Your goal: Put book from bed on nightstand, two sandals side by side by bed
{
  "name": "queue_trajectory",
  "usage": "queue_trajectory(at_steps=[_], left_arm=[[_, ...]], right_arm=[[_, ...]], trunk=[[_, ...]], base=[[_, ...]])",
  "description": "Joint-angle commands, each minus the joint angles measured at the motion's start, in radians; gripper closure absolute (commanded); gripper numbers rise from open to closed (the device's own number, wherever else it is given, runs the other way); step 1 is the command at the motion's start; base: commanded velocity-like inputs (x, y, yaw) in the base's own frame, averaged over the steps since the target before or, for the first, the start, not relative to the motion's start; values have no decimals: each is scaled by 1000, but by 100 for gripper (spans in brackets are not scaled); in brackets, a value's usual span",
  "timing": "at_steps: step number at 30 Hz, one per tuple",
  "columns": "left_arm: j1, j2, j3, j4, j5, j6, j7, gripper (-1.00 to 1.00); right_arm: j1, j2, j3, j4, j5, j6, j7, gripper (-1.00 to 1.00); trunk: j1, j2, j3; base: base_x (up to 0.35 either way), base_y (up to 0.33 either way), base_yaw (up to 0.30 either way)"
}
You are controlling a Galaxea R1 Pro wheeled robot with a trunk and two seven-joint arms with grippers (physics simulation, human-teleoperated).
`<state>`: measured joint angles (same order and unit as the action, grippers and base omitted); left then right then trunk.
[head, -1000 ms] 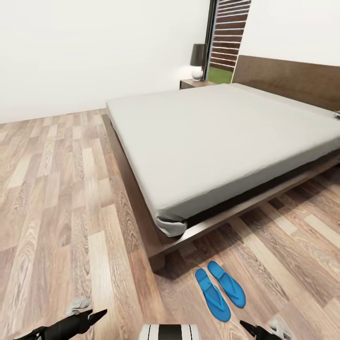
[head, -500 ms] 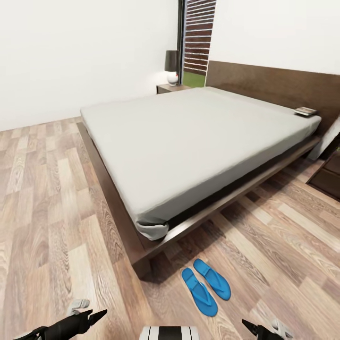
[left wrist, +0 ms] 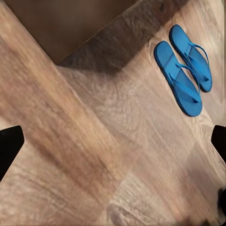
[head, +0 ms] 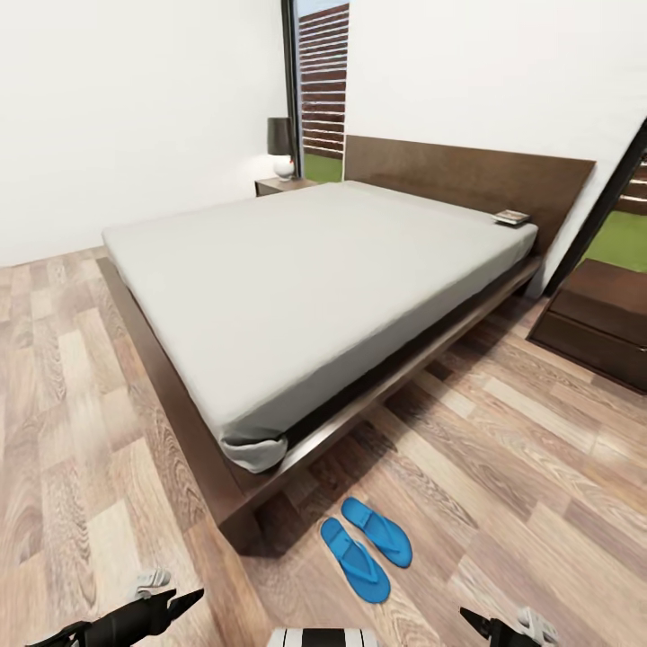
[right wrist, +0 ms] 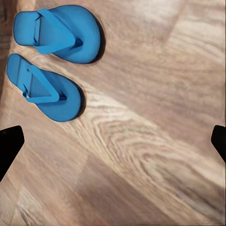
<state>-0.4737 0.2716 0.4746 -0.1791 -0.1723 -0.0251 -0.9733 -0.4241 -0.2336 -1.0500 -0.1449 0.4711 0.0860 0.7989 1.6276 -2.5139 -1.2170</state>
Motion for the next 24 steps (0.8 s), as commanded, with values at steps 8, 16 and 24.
queue_trajectory(at_steps=[8, 16, 24], left_arm=[[0, 0, 9, 0, -10, -3, -4, -100], [0, 0, 9, 0, -10, -3, -4, -100], [0, 0, 10, 0, -10, -3, -4, -100]], right_arm=[[-1, 0, -8, -3, 4, 9, 5, -100], [-1, 0, -8, -3, 4, 9, 5, -100], [-1, 0, -8, -3, 4, 9, 5, -100]], trunk=[[0, 0, -1], [0, 0, -1], [0, 0, -1]], base=[[0, 0, -283], [0, 0, -283], [0, 0, -283]])
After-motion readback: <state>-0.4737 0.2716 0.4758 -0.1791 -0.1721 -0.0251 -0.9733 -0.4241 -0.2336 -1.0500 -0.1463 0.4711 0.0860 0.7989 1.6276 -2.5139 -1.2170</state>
